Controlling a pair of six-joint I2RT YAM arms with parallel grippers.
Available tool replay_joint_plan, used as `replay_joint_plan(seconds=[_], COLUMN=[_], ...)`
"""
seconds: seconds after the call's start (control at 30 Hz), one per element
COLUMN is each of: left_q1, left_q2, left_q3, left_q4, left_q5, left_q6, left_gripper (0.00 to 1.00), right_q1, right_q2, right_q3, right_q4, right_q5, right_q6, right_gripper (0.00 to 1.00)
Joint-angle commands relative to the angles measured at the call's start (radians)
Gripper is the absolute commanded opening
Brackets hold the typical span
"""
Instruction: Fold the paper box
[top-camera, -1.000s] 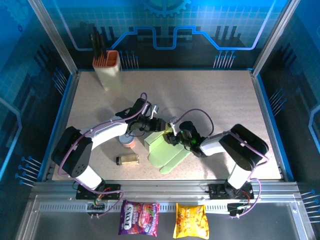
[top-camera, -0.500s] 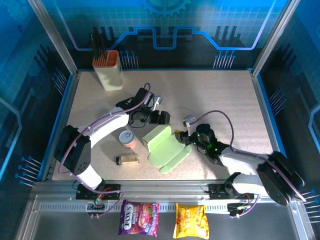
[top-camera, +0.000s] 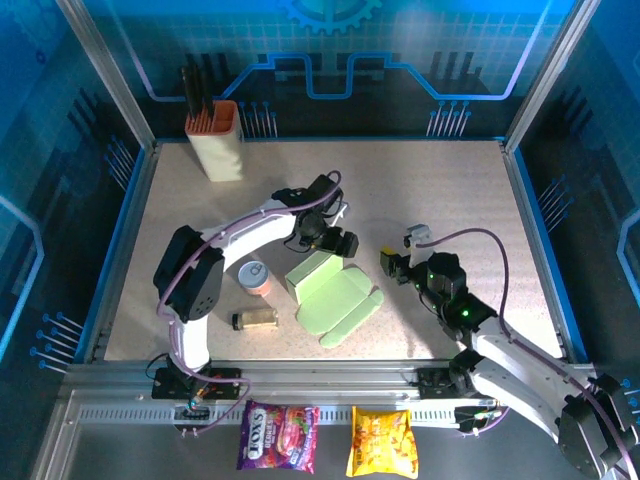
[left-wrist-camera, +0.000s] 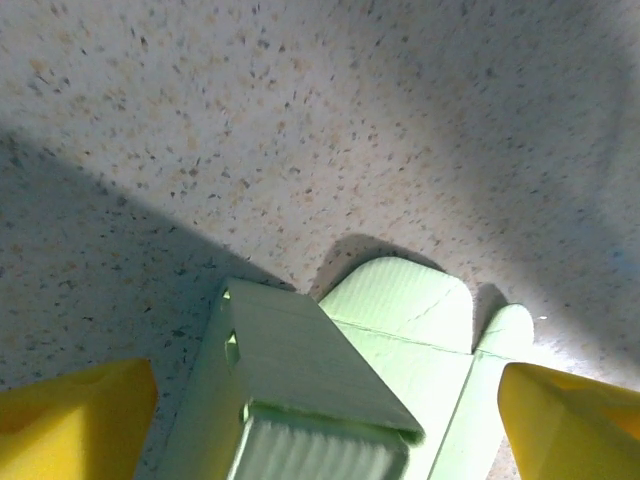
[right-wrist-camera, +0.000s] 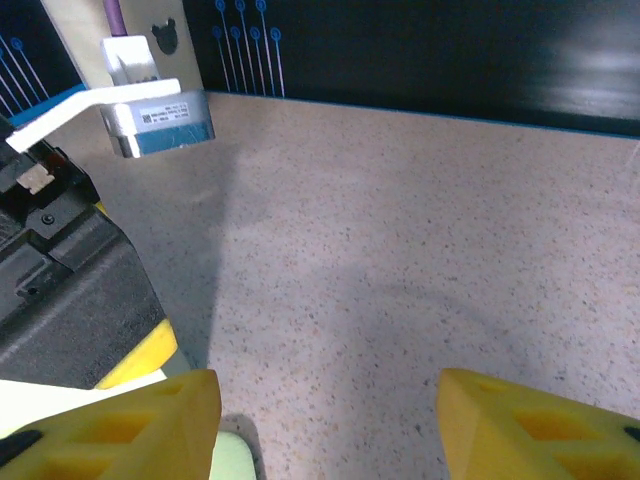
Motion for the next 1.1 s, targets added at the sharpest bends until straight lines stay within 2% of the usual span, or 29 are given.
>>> replay_joint_plan(seconds=[0.0, 0.43, 0.67, 1.07], left_q1=[-0.004, -0.022, -0.023, -0.023], left_q2=[0.034, 0.087, 0.084, 0.058], left_q3=[0.039, 0.052, 0.045, 0.027], left_q4=[-0.072, -0.074, -0.058, -0.049], left_q5=[-0.021, -0.057, -0.063, -0.085], left_q6=[0.033, 0.078, 0.094, 0.097], left_gripper=[0.87, 0.71, 0.52, 0.32], right_q1=[-0.011, -0.012, -0.012, -0.012], right_q2=[-0.02, -0.015, -0.014, -0.015], right_q3=[-0.013, -0.02, -0.019, -0.016], right_q4=[-0.055, -0.06, -0.066, -0.07], right_q5=[0.017, 0.019, 0.019, 0.016], right_q6=[0.01, 0.008, 0.013, 0.005], right_gripper=[0.6, 0.6, 0.6, 0.6])
